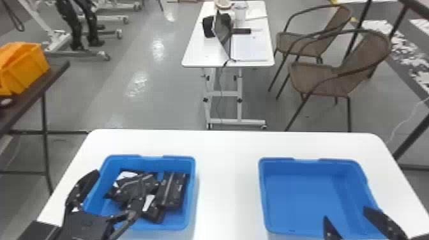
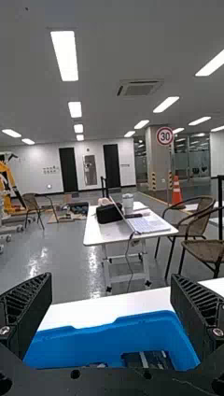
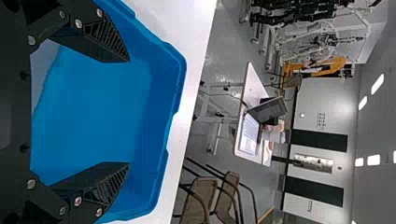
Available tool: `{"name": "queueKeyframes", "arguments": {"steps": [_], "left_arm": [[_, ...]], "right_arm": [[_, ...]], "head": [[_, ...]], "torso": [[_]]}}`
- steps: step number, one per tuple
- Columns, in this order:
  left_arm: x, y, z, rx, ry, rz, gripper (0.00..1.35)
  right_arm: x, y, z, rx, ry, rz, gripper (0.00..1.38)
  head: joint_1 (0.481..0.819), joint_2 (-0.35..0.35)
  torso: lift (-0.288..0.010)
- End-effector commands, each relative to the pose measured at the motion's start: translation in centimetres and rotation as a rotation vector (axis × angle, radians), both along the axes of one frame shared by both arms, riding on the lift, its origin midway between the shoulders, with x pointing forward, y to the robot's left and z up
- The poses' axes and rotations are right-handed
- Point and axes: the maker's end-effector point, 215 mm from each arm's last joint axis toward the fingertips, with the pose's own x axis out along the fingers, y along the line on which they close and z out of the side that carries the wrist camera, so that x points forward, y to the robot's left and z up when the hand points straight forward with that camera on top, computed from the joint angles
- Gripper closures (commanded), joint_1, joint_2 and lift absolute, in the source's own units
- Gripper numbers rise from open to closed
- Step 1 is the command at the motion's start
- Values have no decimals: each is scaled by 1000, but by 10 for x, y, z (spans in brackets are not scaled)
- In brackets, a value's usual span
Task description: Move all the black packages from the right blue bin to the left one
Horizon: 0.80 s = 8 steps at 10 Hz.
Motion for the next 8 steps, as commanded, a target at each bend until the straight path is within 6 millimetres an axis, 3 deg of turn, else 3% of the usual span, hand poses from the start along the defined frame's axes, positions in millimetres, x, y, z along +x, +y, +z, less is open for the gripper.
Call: {"name": "queueKeyframes", "arguments": {"steps": [1,8], "left_arm": [[0,1,0,-5,-1,7,78],[2,1,1,-4,-2,8,78]], "right_arm": [[1,0,-2,3,6,-1,245],[3,1,-1,-5,8,12,245]], "head": [[695,75],[695,78]], "torso": [[-42],[-42]]}}
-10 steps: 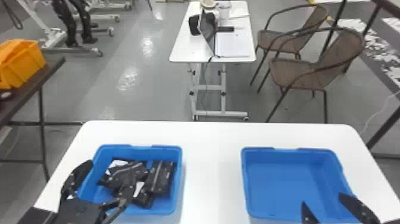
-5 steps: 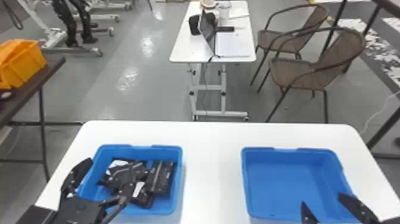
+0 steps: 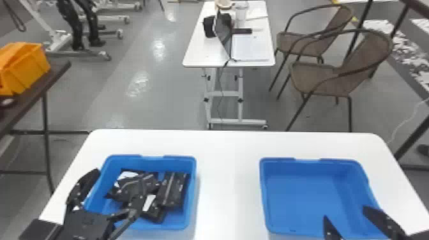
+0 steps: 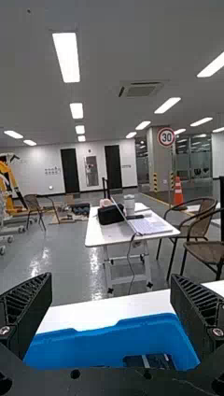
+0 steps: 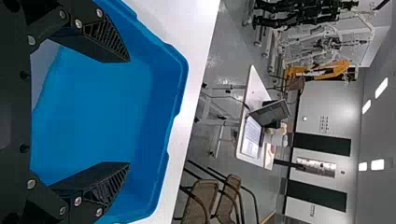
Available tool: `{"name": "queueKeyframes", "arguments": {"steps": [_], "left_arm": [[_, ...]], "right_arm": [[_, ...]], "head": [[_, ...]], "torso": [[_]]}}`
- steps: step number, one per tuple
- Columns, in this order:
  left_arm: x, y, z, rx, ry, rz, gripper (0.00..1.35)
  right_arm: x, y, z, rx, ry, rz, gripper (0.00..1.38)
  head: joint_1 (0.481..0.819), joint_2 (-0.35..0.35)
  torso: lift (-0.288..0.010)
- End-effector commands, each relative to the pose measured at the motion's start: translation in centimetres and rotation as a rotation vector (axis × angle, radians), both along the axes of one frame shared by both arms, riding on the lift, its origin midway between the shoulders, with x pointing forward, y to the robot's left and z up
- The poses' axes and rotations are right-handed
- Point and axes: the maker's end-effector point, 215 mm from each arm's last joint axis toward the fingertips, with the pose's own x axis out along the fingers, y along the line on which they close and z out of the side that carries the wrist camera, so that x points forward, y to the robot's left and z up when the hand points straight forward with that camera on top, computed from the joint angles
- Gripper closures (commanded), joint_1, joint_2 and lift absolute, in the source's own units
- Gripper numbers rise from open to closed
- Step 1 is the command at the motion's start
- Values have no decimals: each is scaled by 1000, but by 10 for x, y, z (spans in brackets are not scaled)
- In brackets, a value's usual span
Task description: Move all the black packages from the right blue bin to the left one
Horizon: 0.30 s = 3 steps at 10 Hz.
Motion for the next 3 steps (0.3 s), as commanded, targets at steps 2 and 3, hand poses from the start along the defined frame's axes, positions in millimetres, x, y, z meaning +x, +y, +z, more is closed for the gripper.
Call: {"name": "queueKeyframes", "arguments": {"steps": [2,3], "left_arm": [[-1,1,0,-2,-1,3,79],[0,1,1,-2,-2,3,78]], "right_arm": [[0,0,0,0,1,1,245],[1,1,0,0,0,5,245]], "head": [[695,78],[695,79]], "torso": [[-42],[-42]]}}
